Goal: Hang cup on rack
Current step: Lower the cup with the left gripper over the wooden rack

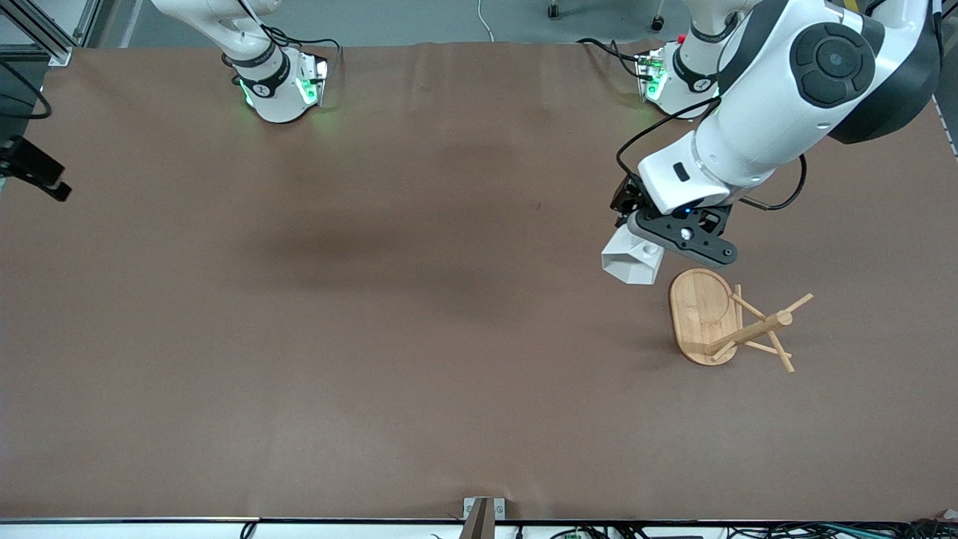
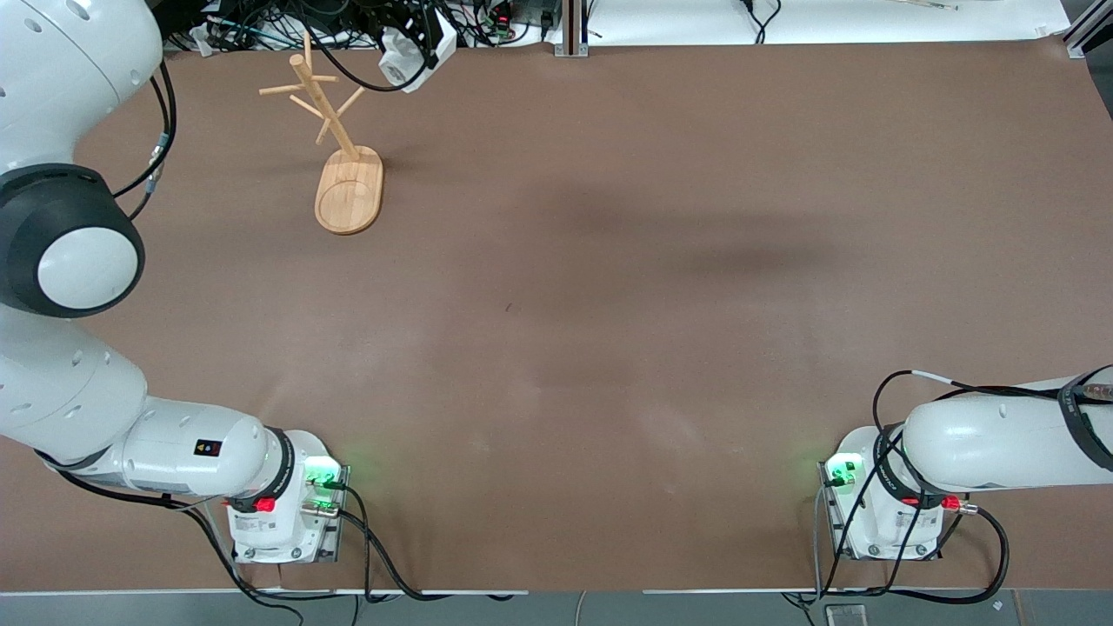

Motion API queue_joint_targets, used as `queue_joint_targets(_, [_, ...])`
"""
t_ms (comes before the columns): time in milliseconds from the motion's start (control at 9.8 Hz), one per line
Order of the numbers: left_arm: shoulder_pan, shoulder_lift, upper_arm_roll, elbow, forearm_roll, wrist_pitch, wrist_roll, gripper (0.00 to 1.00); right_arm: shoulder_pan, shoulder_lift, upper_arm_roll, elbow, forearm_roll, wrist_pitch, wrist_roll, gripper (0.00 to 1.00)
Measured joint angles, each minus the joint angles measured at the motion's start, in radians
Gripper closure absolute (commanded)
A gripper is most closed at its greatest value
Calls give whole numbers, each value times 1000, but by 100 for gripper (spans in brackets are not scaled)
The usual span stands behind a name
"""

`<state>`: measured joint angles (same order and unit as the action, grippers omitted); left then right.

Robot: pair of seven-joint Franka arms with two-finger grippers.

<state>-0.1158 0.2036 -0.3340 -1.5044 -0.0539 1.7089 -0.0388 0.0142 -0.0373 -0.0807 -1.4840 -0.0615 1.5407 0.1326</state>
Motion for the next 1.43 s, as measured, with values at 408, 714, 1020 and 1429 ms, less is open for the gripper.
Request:
queue_joint_targets(408, [50, -2, 15, -44, 5, 6, 21, 100, -5, 13, 11, 31, 5, -69, -7, 0])
queue_joint_targets(714, [49, -23, 73, -205, -11, 162, 142, 100, -15, 25, 4, 49, 12, -88, -7, 0])
queue_joint_targets(1020, [48, -24, 123, -279, -91, 219, 256, 100, -17, 28, 5, 49, 13, -90, -8, 0])
queue_joint_targets(1429, [47, -19, 161, -326, -105, 242, 273, 100, -16, 29, 10, 49, 16, -96, -8, 0])
